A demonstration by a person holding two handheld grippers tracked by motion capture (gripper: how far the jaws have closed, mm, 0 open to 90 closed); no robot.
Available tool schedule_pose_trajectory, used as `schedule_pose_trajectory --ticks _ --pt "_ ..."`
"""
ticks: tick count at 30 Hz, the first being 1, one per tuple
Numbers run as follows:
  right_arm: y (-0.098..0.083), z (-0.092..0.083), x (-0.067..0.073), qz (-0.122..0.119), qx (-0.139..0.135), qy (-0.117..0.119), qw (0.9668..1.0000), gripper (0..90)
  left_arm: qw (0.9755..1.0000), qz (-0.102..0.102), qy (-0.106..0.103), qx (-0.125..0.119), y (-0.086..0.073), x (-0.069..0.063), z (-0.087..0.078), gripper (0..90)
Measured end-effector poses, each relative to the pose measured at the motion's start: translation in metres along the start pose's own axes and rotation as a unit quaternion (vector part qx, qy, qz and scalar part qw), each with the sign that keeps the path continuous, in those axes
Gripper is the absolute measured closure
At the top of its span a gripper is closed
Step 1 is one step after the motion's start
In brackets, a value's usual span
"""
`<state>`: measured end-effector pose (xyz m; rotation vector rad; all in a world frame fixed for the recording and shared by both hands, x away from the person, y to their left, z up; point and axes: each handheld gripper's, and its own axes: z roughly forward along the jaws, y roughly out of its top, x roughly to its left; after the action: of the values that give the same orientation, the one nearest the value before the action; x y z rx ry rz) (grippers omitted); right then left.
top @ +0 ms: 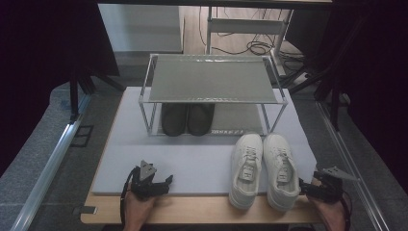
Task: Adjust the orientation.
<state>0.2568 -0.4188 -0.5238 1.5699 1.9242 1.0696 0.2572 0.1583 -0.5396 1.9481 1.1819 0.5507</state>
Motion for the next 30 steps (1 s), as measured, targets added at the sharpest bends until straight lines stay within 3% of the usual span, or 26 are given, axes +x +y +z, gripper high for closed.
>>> schedule_pose_trajectory --ticks 3,4,11,12,14,17,21,22,24,25,30 --pt "0.0 -0.007 -0.001 0.002 0.0 -0.001 1.0 14.8 1.0 0.0 0.0 0.0 0.0 0.0 0.0 11.4" --pt "0.0 -0.014 -0.002 0.001 -0.008 0.004 1.0 24.4 1.0 0.0 0.0 0.0 0.0 0.0 0.0 11.4" --pt "0.001 -0.029 0.005 -0.019 -0.02 0.011 0.9996 42.2 1.0 -0.001 0.001 0.0 0.0 0.0 0.0 11.4" --pt "0.001 -0.033 0.008 -0.026 -0.021 0.016 0.9993 49.3 1.0 -0.001 0.001 0.0 0.0 0.0 0.0 11.4" --pt "0.002 -0.034 0.01 -0.029 -0.021 0.02 0.9992 51.4 1.0 -0.001 0.001 0.0 0.0 0.0 0.0 11.4" --pt "0.004 -0.038 0.015 -0.039 -0.017 0.041 0.9983 61.1 1.0 -0.001 0.001 0.0 0.0 0.0 0.0 11.4" --pt "0.004 -0.042 0.019 -0.046 -0.017 0.051 0.9975 72.8 1.0 -0.001 0.001 0.0 0.0 0.0 0.0 11.4" --pt "0.004 -0.045 0.02 -0.047 -0.019 0.057 0.9971 79.3 1.0 -0.001 0.001 0.0 0.0 0.0 0.0 11.4" --pt "0.004 -0.046 0.02 -0.048 -0.018 0.058 0.997 81.3 1.0 -0.001 0.001 0.0 0.0 0.0 0.0 11.4" --pt "0.004 -0.049 0.022 -0.055 -0.015 0.06 0.9966 86.3 1.0 -0.001 0.001 0.0 0.0 0.0 0.0 11.4" --pt "0.002 -0.055 0.025 -0.058 -0.016 0.075 0.9954 90.0 1.0 -0.001 0.001 0.0 0.0 0.0 0.0 11.5"
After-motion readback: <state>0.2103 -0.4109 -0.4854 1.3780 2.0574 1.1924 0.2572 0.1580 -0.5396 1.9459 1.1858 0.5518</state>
